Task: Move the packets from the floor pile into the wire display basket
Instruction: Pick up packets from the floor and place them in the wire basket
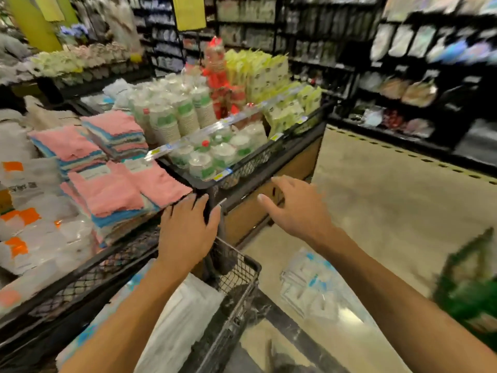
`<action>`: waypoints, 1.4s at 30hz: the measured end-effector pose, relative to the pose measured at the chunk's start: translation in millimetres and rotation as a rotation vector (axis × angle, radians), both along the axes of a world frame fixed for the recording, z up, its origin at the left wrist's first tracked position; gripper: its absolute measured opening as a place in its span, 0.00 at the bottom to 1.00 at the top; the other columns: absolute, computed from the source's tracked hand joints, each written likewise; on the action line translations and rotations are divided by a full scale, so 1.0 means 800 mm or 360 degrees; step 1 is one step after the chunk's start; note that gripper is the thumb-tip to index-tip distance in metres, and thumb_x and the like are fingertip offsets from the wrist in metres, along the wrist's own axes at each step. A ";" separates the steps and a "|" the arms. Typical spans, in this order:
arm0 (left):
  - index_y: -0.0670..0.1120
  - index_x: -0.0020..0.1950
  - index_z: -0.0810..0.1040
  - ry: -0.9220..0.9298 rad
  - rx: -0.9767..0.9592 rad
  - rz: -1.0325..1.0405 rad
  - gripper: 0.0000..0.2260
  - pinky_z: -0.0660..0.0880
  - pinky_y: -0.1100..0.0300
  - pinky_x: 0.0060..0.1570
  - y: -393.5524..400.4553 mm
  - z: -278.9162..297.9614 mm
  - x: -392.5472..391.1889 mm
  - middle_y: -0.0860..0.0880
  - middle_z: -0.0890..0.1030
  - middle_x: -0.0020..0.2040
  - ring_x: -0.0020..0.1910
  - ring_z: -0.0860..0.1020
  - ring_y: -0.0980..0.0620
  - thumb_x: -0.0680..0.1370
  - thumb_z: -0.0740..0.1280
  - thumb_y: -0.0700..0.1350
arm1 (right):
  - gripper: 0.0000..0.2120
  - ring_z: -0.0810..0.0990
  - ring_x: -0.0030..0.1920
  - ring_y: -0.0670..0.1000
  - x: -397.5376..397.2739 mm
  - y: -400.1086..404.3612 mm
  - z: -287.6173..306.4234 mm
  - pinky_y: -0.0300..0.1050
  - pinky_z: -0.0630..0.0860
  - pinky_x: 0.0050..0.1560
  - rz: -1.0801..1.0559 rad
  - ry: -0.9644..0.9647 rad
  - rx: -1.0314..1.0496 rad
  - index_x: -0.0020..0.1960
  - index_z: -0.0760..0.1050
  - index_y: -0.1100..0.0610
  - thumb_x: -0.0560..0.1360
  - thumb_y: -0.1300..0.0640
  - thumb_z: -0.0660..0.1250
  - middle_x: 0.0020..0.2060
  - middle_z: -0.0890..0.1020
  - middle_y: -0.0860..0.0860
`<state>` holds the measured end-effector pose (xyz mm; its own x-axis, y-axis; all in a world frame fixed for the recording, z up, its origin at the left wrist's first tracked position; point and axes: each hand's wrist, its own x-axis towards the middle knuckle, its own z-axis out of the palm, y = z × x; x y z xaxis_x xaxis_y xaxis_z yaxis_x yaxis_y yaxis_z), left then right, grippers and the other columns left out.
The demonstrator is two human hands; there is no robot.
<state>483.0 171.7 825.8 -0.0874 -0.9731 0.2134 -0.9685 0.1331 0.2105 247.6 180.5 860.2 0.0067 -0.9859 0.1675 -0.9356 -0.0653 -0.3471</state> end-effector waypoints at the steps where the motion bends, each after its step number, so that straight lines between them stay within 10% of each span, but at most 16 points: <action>1: 0.48 0.75 0.73 0.0011 0.0011 -0.0073 0.28 0.68 0.42 0.70 -0.001 0.003 -0.022 0.45 0.76 0.71 0.70 0.74 0.43 0.84 0.50 0.62 | 0.33 0.69 0.75 0.56 -0.020 0.014 0.002 0.56 0.65 0.75 -0.0071 -0.0003 -0.0001 0.77 0.69 0.53 0.81 0.32 0.56 0.75 0.73 0.53; 23: 0.47 0.70 0.74 -0.0018 0.0196 -0.0817 0.20 0.68 0.48 0.68 -0.042 -0.043 -0.442 0.48 0.79 0.67 0.67 0.75 0.47 0.85 0.57 0.57 | 0.34 0.68 0.76 0.56 -0.430 0.131 -0.071 0.52 0.62 0.76 -0.1074 -0.0083 0.0135 0.79 0.64 0.53 0.81 0.34 0.58 0.76 0.71 0.52; 42: 0.46 0.77 0.68 -0.0260 0.0250 -0.1211 0.27 0.66 0.43 0.73 -0.196 -0.182 -0.634 0.45 0.71 0.76 0.74 0.70 0.43 0.84 0.52 0.61 | 0.39 0.66 0.77 0.59 -0.585 0.082 -0.203 0.59 0.63 0.77 -0.1575 0.0063 0.0435 0.80 0.62 0.57 0.80 0.32 0.58 0.78 0.69 0.56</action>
<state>-24.2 15.0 680.0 -0.7591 -0.6510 0.0053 -0.6436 0.7516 0.1448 -220.1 246.1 697.8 -0.8293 -0.5569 -0.0462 -0.5382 0.8182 -0.2021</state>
